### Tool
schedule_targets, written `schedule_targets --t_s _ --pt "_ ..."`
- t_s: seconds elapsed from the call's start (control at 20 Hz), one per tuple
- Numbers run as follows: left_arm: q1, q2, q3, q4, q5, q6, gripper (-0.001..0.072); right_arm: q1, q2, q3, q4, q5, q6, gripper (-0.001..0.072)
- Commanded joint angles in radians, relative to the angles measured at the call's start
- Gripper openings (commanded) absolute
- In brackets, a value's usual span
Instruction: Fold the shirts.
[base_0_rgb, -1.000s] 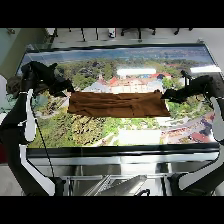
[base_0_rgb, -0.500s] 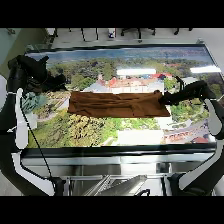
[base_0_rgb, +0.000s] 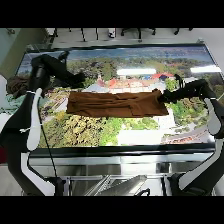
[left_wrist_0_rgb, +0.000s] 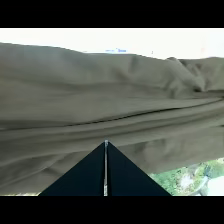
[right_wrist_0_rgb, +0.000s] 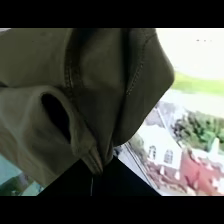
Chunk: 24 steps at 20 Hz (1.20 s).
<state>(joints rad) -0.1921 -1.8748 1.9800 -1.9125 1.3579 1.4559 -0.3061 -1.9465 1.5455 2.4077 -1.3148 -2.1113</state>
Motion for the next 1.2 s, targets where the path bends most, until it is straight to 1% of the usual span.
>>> schedule_targets --t_s 0.0,0.1,0.2,0.25,0.3,0.45,0.55,0.65,0.8,0.9,1.0,1.05,1.15 --pt "-0.135 -0.092 0.000 0.000 -0.072 0.002 0.0012 -0.016 0.044 0.044 0.017 -0.123 0.018 0.0021" --pt "-0.232 -0.174 0.000 -0.024 -0.150 0.002 0.0012 -0.019 0.087 0.089 0.021 -0.192 0.040 0.0021" --pt "-0.327 -0.257 0.009 -0.152 -0.271 0.010 0.0012 -0.018 0.129 0.157 0.037 -0.277 0.056 0.0021" --pt "-0.362 -0.294 0.032 -0.203 -0.315 0.028 0.0012 -0.016 0.143 0.198 0.043 -0.317 0.076 0.0021" --pt "-0.395 -0.336 0.072 -0.218 -0.338 0.030 0.0012 -0.016 0.158 0.248 0.044 -0.359 0.100 0.0021" --pt "-0.448 -0.397 0.103 -0.254 -0.399 0.027 0.0011 -0.016 0.200 0.367 0.064 -0.439 0.142 0.0021" --pt "-0.454 -0.404 0.064 -0.324 -0.478 0.026 0.0011 -0.015 0.238 0.382 0.065 -0.438 0.141 0.0021" --pt "-0.452 -0.404 0.046 -0.385 -0.512 0.027 0.0011 -0.015 0.249 0.382 0.065 -0.440 0.145 0.0021" --pt "-0.438 -0.392 0.098 -0.442 -0.452 0.027 0.0011 -0.013 0.248 0.382 0.065 -0.439 0.148 0.0021" --pt "-0.410 -0.323 0.113 -0.474 -0.403 0.027 0.0011 -0.003 0.248 0.382 0.065 -0.439 0.151 0.0021" --pt "-0.344 -0.197 0.092 -0.471 -0.334 0.033 0.0011 0.017 0.248 0.382 0.065 -0.436 0.173 0.0021" --pt "-0.299 -0.121 0.073 -0.470 -0.286 0.051 0.0011 0.037 0.248 0.382 0.066 -0.430 0.187 0.0021" --pt "-0.183 0.048 0.037 -0.468 -0.164 0.060 0.0011 0.108 0.248 0.381 0.069 -0.402 0.230 0.0022"
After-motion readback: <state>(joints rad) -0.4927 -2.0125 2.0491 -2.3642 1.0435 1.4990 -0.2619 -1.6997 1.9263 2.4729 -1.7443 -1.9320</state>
